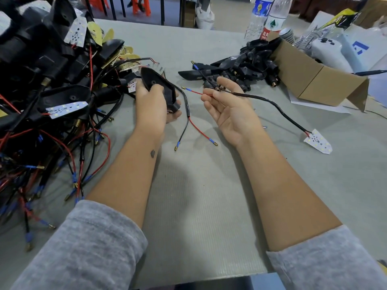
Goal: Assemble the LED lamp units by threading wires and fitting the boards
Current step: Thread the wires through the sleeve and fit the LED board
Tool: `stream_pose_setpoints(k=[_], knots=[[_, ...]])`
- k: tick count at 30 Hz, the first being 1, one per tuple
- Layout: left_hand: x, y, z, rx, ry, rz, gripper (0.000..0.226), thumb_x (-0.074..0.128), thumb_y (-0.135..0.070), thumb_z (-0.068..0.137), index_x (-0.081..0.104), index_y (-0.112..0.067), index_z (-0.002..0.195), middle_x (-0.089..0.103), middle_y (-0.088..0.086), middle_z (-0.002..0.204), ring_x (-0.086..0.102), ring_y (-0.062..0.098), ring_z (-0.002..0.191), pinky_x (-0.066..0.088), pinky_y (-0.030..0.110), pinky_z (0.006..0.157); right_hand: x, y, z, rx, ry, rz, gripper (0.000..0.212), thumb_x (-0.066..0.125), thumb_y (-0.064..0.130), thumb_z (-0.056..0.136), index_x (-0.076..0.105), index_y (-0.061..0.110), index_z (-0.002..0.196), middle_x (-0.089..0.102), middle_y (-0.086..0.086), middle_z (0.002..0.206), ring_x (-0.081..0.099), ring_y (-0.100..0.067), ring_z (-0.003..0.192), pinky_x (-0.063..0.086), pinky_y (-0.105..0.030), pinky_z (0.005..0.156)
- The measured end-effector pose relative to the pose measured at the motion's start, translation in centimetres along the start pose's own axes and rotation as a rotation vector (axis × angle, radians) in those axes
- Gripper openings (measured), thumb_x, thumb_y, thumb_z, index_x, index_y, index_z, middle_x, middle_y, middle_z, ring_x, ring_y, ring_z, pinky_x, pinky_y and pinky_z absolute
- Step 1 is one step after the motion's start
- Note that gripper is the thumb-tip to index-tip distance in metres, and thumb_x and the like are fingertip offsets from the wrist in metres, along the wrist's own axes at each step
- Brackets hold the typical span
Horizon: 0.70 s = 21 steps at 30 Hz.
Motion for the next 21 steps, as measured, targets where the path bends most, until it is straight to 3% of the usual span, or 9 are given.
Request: stream_pose_setpoints(k=[5,10,13,16,21], knots=[[0.2,-0.2,-0.2,0.013,0.019,0.019,0.013,0.038,-0.008,0.095,0.048,-0.018,0.096,0.064,0.006,0.074,0.057,0.013,0.05,0.045,0.02,0.046,-0.1,0.0,-0.1,0.072,0.03,0.139,0.035,0.037,0.001,0.089,0.063,0.01,0.11,0.068,-0.015,0.085,0.068,-0.026,0.074,0.058,-0.031,0.07],[0.5,-1.4,-0.9,0.136,0.06,-0.009,0.018,0.046,-0.014,0.098,0.054,-0.018,0.082,0.067,0.0,0.06,0.058,0.014,0.047,0.04,0.02,0.044,-1.0,0.2,0.0,0.064,-0.015,0.215,0.031,0.039,0.016,0.092,0.068,0.013,0.103,0.066,-0.012,0.083,0.063,-0.023,0.071,0.056,-0.031,0.071],[1.1,-1.9,-1.3,0.234,0.11,-0.019,0.018,0.046,-0.01,0.098,0.055,-0.016,0.083,0.066,0.008,0.071,0.058,0.017,0.058,0.038,0.023,0.047,-1.4,0.2,0.1,0.059,-0.069,0.211,0.026,0.041,0.017,0.093,0.067,0.012,0.096,0.065,-0.009,0.079,0.061,-0.021,0.068,0.055,-0.028,0.067],[1.3,-2.3,-1.7,0.338,0.112,-0.011,0.018,0.045,-0.007,0.098,0.057,-0.018,0.092,0.062,0.008,0.089,0.059,0.016,0.08,0.042,0.026,0.056,-1.6,-0.1,0.2,0.059,-0.131,0.135,0.023,0.042,0.014,0.096,0.065,0.01,0.089,0.062,-0.007,0.072,0.059,-0.017,0.065,0.054,-0.024,0.063],[1.3,-2.2,-1.7,0.35,0.101,-0.078,0.017,0.049,-0.007,0.095,0.062,-0.016,0.088,0.062,-0.008,0.074,0.058,0.004,0.067,0.049,0.024,0.056,-1.2,-0.4,0.5,0.007,-0.196,-0.157,0.022,0.045,0.005,0.094,0.061,0.007,0.081,0.06,-0.006,0.063,0.055,-0.012,0.05,0.049,-0.02,0.05]])
Point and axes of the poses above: each hand's wrist, its own z-axis towards the middle knuckle, its own x-axis out of the palm, y = z × x, the point moved 7 cm from there along z, towards the middle knuckle
